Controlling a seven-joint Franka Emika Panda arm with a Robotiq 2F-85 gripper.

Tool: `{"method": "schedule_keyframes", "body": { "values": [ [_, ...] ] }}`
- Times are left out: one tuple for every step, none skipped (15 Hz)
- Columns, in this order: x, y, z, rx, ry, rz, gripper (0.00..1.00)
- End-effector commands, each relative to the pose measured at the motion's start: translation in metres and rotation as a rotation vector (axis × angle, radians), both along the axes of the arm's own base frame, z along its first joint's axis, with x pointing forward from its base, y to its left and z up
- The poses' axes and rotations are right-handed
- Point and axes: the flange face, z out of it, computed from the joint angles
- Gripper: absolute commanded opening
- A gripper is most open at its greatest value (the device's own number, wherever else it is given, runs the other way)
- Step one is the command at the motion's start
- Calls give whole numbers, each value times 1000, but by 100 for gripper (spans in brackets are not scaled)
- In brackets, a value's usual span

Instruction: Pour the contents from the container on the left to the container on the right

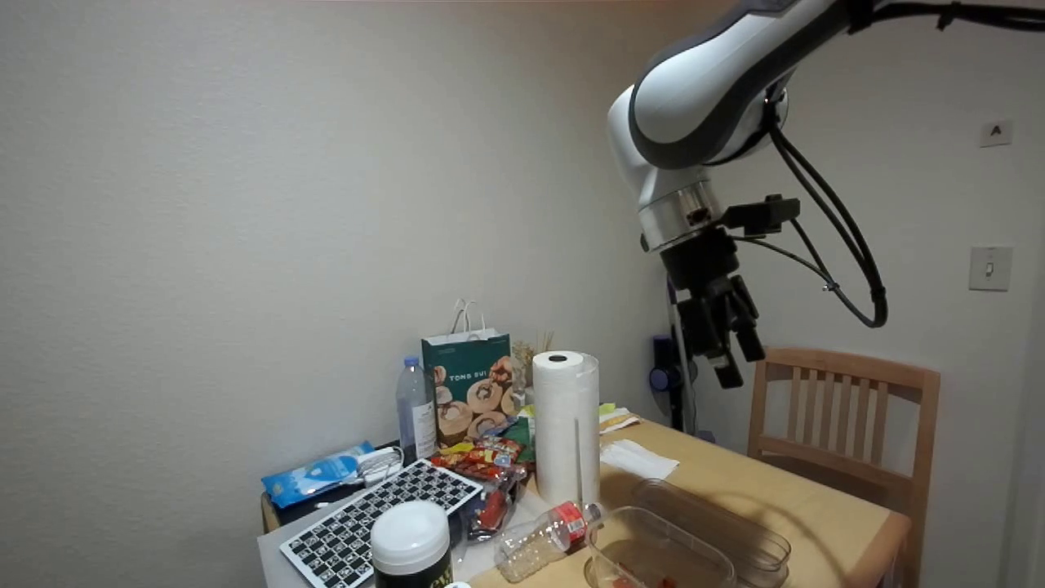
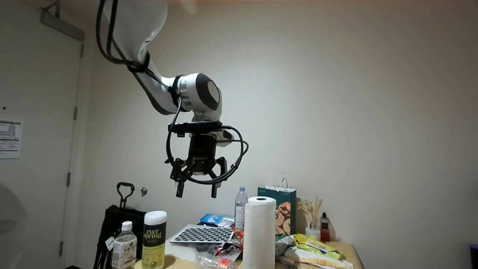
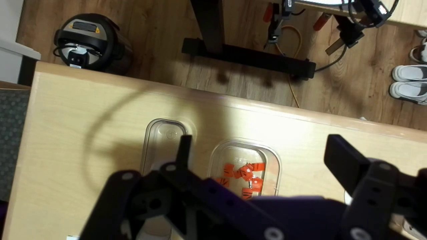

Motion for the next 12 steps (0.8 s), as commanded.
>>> {"method": "schedule_keyframes", "body": {
  "values": [
    [3, 2, -9, 25, 16, 3, 100],
    [6, 5, -20, 29, 26, -6, 100],
    [8, 8, -30, 32, 46, 2, 100],
    [11, 12, -44, 18, 62, 5, 100],
    [14, 15, -55, 5, 73, 16, 100],
    [18, 21, -69, -6, 86, 29, 100],
    [22, 28, -80, -1, 101, 44, 100],
    [26, 37, -90, 8, 106, 66, 100],
    [29, 47, -99, 23, 112, 92, 100],
    [31, 57, -105, 22, 102, 130, 100],
    [33, 63, -108, 17, 91, 175, 100],
    [37, 61, -106, 4, 75, 224, 100]
  ]
}}
